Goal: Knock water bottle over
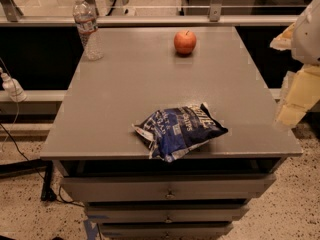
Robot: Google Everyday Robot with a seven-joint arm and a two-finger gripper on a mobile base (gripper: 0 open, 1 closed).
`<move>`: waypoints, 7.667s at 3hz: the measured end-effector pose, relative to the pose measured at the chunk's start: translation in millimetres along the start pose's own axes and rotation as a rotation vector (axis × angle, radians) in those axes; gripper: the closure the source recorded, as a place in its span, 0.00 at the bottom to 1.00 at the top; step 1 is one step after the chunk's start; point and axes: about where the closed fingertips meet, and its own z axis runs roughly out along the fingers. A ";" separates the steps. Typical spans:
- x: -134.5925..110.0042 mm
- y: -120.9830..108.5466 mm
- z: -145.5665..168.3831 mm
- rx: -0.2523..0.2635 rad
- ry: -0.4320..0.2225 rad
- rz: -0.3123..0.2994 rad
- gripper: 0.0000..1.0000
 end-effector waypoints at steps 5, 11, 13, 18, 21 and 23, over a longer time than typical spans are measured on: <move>-50.5 -151.4 74.8 0.152 -0.401 0.112 0.00; -292.9 -153.4 120.3 0.013 -1.020 0.065 0.00; -306.2 -157.0 123.8 0.025 -1.071 0.085 0.00; -443.8 -214.1 170.0 -0.025 -1.240 0.047 0.00; -486.0 -198.1 198.2 -0.093 -1.144 -0.054 0.18; -475.7 -218.9 207.9 -0.042 -1.128 0.013 0.64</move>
Offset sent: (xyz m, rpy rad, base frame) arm 0.0563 0.0201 -0.0247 0.1161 -0.0775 0.0828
